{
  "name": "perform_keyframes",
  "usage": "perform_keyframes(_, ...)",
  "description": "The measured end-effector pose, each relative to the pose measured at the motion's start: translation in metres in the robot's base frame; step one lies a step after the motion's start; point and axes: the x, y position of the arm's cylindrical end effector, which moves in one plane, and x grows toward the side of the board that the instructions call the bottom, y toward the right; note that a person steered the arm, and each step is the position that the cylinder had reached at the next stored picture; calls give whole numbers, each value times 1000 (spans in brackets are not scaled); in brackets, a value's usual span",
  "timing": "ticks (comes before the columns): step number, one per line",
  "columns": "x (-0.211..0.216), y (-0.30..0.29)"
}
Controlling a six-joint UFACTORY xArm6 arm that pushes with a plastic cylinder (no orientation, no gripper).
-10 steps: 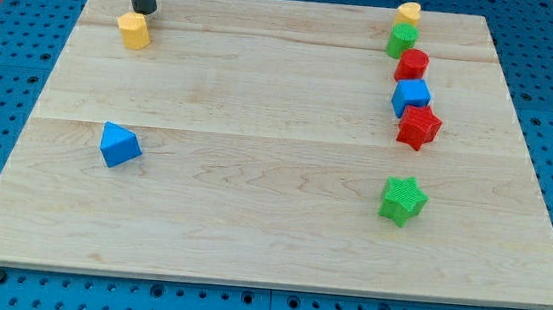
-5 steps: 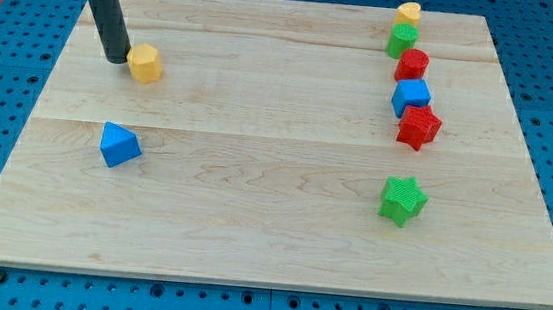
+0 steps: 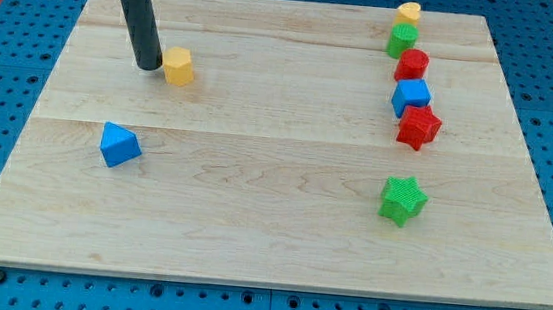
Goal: Move yellow hexagon above green star
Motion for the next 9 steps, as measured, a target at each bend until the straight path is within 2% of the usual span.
perform_keyframes(1,3,17)
perform_keyframes(3,36,57)
perform_keyframes(4,32,65)
perform_keyframes(5,2,64)
perform_keyframes(6,-5,71)
perform_keyframes(8,43,122)
perform_keyframes(9,46,146)
